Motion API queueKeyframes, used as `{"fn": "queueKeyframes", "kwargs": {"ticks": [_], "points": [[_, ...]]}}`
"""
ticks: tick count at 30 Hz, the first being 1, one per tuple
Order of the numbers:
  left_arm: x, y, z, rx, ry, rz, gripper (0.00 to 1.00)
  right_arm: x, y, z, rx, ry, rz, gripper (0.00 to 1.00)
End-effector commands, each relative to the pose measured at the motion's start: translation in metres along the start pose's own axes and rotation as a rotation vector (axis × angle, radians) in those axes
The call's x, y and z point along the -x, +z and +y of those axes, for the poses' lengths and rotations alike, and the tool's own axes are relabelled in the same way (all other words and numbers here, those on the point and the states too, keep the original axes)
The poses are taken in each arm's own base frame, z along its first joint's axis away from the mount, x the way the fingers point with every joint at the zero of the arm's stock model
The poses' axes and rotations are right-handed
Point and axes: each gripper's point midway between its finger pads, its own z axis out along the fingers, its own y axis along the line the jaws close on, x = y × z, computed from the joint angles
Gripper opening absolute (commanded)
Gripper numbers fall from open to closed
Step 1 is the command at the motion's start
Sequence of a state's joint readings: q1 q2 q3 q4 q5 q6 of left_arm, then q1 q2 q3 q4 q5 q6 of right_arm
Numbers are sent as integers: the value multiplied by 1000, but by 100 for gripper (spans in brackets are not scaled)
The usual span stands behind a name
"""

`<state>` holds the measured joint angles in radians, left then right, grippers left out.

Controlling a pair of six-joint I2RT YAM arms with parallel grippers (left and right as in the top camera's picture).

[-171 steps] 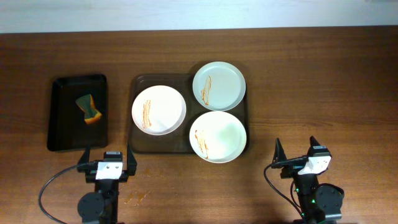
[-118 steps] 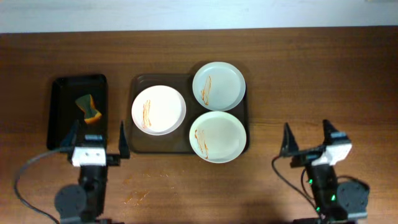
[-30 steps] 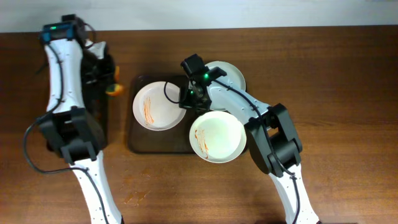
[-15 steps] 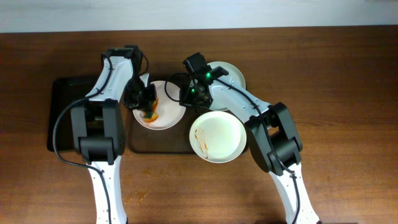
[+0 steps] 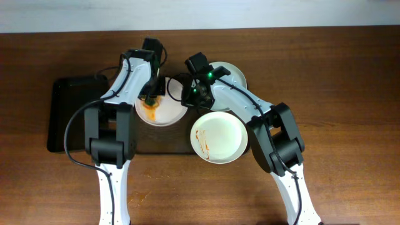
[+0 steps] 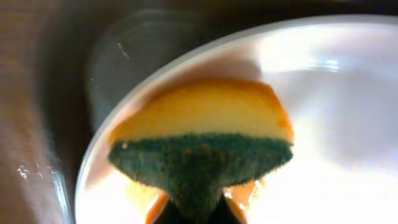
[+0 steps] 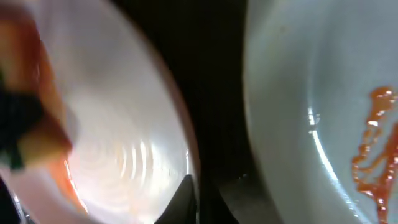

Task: Clean dirty plates on tray and stack at the side
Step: 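Scrub the left white plate with the sponge in the left gripper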

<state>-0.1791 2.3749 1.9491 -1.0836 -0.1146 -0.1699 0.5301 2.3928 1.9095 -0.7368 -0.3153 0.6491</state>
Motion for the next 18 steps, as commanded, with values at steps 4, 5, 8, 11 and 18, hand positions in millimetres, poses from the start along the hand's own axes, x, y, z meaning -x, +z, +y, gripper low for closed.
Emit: {"fn": "queueKeyframes", "kwargs": {"ticks": [4, 5, 8, 11, 18], "points": [[-65, 10, -30, -476, 92, 299, 1, -3, 3, 4, -7, -33, 1, 4], [-64, 10, -25, -488, 73, 297, 1, -4, 3, 4, -8, -32, 2, 4], [-74, 24, 33, -205, -76, 361, 1, -3, 3, 4, -9, -32, 0, 4], [-55, 31, 63, 132, -195, 248, 1, -3, 3, 4, -10, -32, -1, 4], [16, 32, -30, -59, -36, -66, 1, -5, 3, 2, -14, -33, 6, 4]]}}
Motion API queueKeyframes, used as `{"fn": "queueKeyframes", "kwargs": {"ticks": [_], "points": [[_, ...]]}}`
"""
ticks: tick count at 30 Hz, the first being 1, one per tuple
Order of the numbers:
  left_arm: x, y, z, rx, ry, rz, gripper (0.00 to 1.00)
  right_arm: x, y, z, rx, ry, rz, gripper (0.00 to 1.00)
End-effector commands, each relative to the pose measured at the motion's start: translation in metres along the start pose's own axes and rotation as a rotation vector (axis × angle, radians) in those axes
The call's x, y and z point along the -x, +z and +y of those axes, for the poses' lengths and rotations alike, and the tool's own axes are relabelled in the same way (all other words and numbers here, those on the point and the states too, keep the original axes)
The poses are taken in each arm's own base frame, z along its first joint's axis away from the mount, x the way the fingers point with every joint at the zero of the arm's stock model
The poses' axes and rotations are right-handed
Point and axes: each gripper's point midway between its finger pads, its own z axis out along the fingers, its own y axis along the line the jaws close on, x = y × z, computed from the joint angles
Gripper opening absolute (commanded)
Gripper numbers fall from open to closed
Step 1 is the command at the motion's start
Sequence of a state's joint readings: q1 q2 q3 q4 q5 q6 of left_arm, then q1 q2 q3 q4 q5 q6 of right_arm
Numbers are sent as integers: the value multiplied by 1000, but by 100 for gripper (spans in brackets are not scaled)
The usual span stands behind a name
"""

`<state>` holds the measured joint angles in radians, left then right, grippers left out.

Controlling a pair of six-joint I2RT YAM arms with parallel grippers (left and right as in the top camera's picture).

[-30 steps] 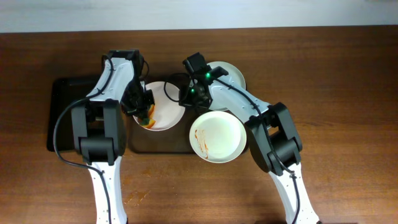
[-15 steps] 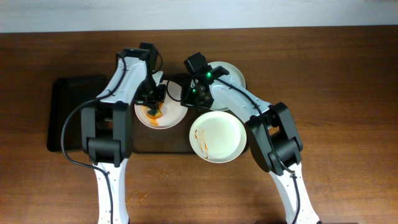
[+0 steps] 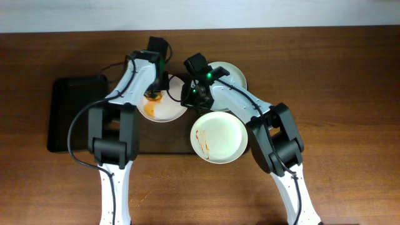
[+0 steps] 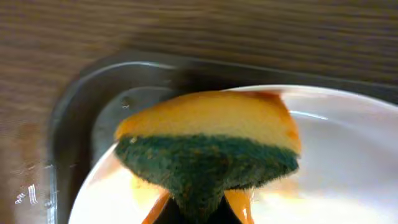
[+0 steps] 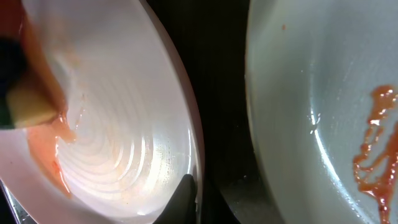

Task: Clean dirty plates on tray and stack at the side
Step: 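Scrub the left white plate with the sponge in the left gripper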

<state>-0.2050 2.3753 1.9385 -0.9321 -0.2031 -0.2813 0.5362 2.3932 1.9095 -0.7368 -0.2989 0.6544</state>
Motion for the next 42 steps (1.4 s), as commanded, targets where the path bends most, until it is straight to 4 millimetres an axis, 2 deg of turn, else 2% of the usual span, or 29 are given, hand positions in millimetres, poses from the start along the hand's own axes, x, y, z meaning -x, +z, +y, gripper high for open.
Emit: {"fn": "queueKeyframes", "kwargs": {"ticks": [1, 4, 7, 10, 11, 13, 14, 17, 18, 20, 22, 23, 24, 27, 28, 31, 34, 35, 36, 37, 38, 39, 40, 42], "points": [[-33, 27, -36, -214, 159, 131, 0, -5, 2, 2, -1, -34, 13, 4], [-77, 6, -35, -470, 287, 328, 1, -4, 2, 2, -1, -34, 12, 4], [-98, -14, -30, -645, 316, 418, 1, -4, 2, 2, -1, -33, 12, 4], [-109, -20, -26, -655, 292, 477, 0, -4, 2, 2, -1, -33, 12, 4], [-109, -11, -14, -554, 259, 492, 0, -4, 2, 2, -1, -33, 12, 4], [-93, 15, 32, -196, 98, 454, 1, -3, 2, 3, 3, -36, 7, 4], [-90, 20, 44, -107, 36, 438, 0, -3, 2, 3, 3, -35, 7, 4], [-101, 11, 78, 235, -153, 439, 1, -3, 2, 3, 3, -35, 6, 4], [-106, 7, 74, 244, -141, 454, 1, -3, 2, 3, 3, -35, 6, 4], [-122, -1, 40, 130, -4, 529, 1, -3, 2, 3, 4, -35, 5, 4], [-135, -9, -6, -132, 153, 587, 0, -2, 2, 4, 6, -36, 2, 4], [-141, -18, -35, -336, 243, 607, 0, -1, 2, 4, 8, -37, 1, 4], [-143, -28, -55, -482, 275, 609, 1, -1, 2, 4, 8, -37, 1, 4], [-127, -19, -50, -494, 216, 555, 1, -1, 2, 4, 7, -37, 1, 4], [-115, -10, -41, -454, 153, 518, 1, -1, 2, 4, 8, -37, 1, 4], [-65, 26, 6, -175, -25, 318, 0, -1, 2, 4, 7, -37, 1, 4], [-19, 38, 37, 28, -52, 107, 1, -2, 2, 4, 7, -37, 1, 4], [-16, 38, 45, 73, -66, 92, 0, -2, 2, 3, 6, -37, 2, 4], [-26, 35, 58, 143, -65, 125, 1, -3, 2, 2, 2, -35, 5, 4], [-50, 30, 64, 166, -41, 224, 0, -2, 2, 2, -3, -35, 2, 4], [-62, 27, 66, 173, -29, 276, 0, -2, 2, 2, -4, -35, 1, 4], [-91, 16, 66, 157, -6, 409, 1, -2, 2, 2, -4, -35, 1, 4], [-106, 9, 64, 135, 5, 480, 0, -2, 2, 2, -3, -35, 2, 4], [-126, -1, 44, -22, 83, 585, 0, -2, 2, 2, -3, -35, 3, 4]]}}
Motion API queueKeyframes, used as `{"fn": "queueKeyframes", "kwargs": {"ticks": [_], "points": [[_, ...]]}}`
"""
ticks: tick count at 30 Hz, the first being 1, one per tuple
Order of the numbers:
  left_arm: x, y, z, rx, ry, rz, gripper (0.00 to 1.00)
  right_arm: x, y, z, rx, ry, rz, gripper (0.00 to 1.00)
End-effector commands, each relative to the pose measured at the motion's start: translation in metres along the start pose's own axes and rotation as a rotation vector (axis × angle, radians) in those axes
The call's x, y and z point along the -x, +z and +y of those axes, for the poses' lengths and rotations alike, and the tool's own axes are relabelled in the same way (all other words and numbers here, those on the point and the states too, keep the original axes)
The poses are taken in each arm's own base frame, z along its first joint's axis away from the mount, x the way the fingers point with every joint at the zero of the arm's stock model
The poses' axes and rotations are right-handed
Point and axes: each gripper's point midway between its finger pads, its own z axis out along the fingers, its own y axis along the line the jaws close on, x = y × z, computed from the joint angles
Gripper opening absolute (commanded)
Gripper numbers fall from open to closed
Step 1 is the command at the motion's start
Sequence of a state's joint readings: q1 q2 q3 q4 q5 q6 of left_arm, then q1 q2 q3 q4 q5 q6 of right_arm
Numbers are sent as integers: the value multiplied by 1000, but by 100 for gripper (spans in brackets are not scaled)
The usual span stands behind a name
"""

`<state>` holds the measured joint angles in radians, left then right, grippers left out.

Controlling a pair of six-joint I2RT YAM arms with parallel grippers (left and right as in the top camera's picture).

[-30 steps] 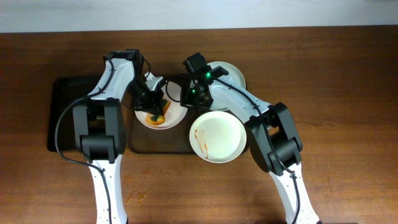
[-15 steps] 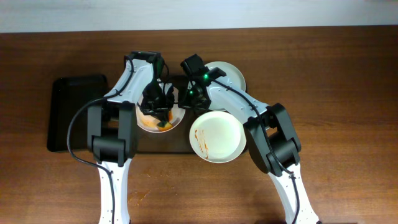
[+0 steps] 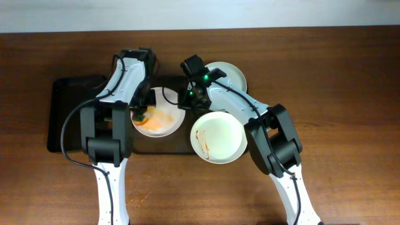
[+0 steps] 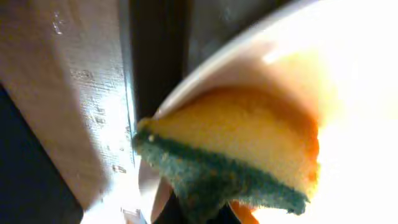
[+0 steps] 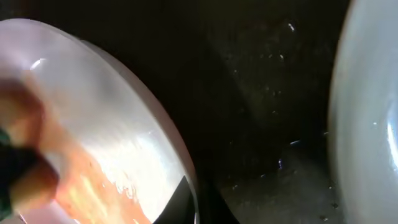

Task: Clean dirty plates on tray and stack at the side
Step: 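Scrub the left white plate with the sponge in the left gripper, then lift the scrubbed plate with the right gripper and place it right of tray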

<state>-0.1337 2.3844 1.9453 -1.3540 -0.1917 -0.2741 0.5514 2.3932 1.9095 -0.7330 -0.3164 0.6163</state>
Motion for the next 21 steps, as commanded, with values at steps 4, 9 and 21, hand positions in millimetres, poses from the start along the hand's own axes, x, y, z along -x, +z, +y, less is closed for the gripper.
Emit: {"fn": "queueKeyframes", "kwargs": {"ticks": [4, 9, 21], "points": [[-17, -23, -52, -498, 220, 126, 1, 3, 0, -8, -23, 19, -8, 4], [82, -42, -4, -373, -90, -225, 0, 3, 0, -8, -26, 20, -5, 4], [87, -159, 22, -404, -99, -412, 0, 23, -67, 25, 54, -109, -120, 4]]}}
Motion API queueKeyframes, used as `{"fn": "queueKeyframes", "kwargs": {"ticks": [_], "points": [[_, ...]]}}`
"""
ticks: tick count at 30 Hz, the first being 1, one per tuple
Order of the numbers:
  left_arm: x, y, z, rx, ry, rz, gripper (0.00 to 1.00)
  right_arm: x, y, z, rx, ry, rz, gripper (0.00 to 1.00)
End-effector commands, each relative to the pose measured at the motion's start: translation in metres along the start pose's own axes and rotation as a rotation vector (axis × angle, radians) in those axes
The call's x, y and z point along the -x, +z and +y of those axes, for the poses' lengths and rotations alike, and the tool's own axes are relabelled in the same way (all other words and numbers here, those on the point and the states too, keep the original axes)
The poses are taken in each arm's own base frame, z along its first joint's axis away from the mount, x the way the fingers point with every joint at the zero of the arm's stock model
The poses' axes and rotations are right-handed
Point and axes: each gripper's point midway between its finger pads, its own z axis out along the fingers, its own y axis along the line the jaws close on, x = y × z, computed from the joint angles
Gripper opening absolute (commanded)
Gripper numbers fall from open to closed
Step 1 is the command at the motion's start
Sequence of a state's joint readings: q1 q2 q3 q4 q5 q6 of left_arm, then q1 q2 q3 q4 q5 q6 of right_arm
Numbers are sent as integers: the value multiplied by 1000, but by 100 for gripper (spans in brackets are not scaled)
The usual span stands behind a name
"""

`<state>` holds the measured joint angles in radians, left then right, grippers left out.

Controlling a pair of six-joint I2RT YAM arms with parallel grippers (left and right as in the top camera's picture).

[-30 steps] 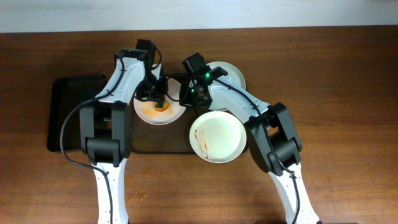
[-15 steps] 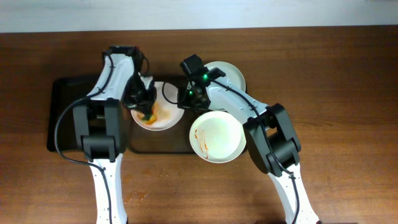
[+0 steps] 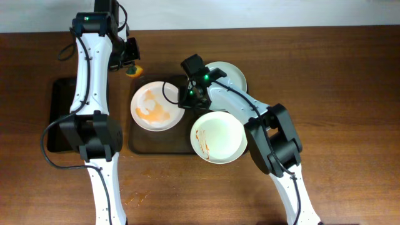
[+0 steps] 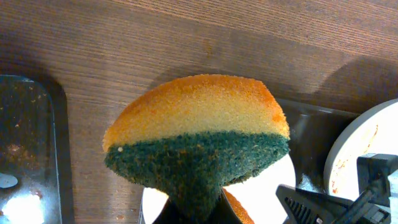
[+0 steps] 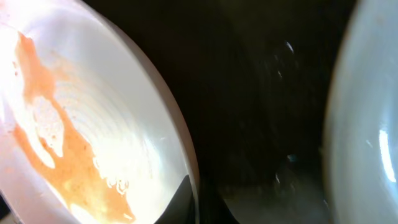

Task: Clean dirty plates on tray and stack at the side
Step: 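Lift the scrubbed plate with the right gripper and place it right of tray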

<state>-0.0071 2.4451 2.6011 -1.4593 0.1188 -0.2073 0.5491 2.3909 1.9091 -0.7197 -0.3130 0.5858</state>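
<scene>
My left gripper (image 3: 129, 66) is shut on a yellow and green sponge (image 4: 199, 137). It hangs above bare wood just behind the dark tray's (image 3: 164, 142) back left corner. On that tray sits a white plate (image 3: 157, 106) smeared with orange sauce (image 5: 56, 155). My right gripper (image 5: 196, 200) is shut on this plate's right rim (image 5: 186, 155). A second plate (image 3: 219, 137) with a red sauce streak overlaps the tray's right end. A third, clean-looking plate (image 3: 230, 75) lies on the table behind it.
A black tray (image 3: 62, 115) lies on the table at the left, next to the plates' tray. In the left wrist view its corner (image 4: 25, 155) is wet and speckled. The right arm (image 3: 250, 106) reaches across the second plate.
My left gripper and the sponge were on the left part of the smeared plate. Now they are off it, up behind the tray's back left corner. The right gripper still pinches the rim.
The sponge was pressed on the plate's left half, then on its back edge, then on its left side, while my right gripper held the rim. The orange smear spread thinner across the plate. Now the sponge is clear of the plate.
</scene>
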Motion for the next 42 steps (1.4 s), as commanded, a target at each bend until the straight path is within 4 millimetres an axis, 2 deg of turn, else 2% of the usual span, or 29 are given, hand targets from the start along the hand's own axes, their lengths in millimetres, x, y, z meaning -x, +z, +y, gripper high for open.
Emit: {"fn": "queueKeyframes", "kwargs": {"ticks": [1, 3, 6, 7, 9, 12, 14, 17, 20, 24, 27, 28, 30, 31, 32, 34, 35, 36, 38, 39, 40, 42], "points": [[1, -8, 0, 9, -14, -13, 1, 27, -96, 24, 14, -100, -159, 4], [1, -8, 0, 9, -14, -13, 1, 33, -158, 7, -145, -119, -279, 4], [2, -8, 0, 8, -13, -16, 1, 30, -220, -36, -461, -111, -401, 4], [3, -8, 0, 7, -13, -20, 0, 30, -232, -48, -553, -109, -428, 4], [5, -8, -1, 5, -12, -31, 1, 27, -241, -46, -662, -146, -475, 4], [10, -8, -2, 1, -10, -49, 1, 20, -266, -17, -894, -258, -659, 4], [17, -8, -3, -5, -6, -79, 0, 16, -278, 0, -962, -292, -750, 4], [22, -9, -4, -10, -4, -101, 0, 24, -307, 11, -1067, -269, -915, 4], [25, -9, 0, 14, -4, -113, 1, 30, -306, 31, -1049, -341, -935, 4], [27, -10, -1, 12, -4, -123, 1, 11, -298, 63, -1016, -407, -963, 4], [27, -9, -1, 12, -3, -123, 0, 7, -317, 62, -1112, -384, -1029, 4], [27, -9, -1, 12, -3, -120, 1, 11, -314, 56, -1101, -383, -1004, 4], [26, -9, -1, 13, -4, -118, 0, 20, -287, 35, -984, -408, -839, 4], [26, -9, -1, 13, -4, -118, 1, 27, -277, 15, -872, -369, -734, 4], [26, -8, 0, 13, -4, -117, 1, 32, -275, 1, -780, -333, -670, 4], [25, -4, 2, 24, -6, -109, 0, 44, -293, -46, -606, -204, -567, 4], [26, -3, 4, 37, -6, -110, 1, 46, -303, -73, -561, -138, -526, 4], [26, -3, 8, 57, -7, -115, 1, 45, -316, -117, -556, -34, -474, 4], [28, -4, 15, 99, -10, -123, 1, 28, -340, -204, -563, 185, -372, 4], [28, -4, 15, 99, -10, -124, 0, 21, -345, -227, -578, 244, -346, 4], [28, -4, 15, 98, -9, -126, 0, 6, -349, -262, -601, 331, -304, 4], [29, -4, 15, 98, -9, -128, 1, -24, -335, -310, -629, 473, -226, 4]]}}
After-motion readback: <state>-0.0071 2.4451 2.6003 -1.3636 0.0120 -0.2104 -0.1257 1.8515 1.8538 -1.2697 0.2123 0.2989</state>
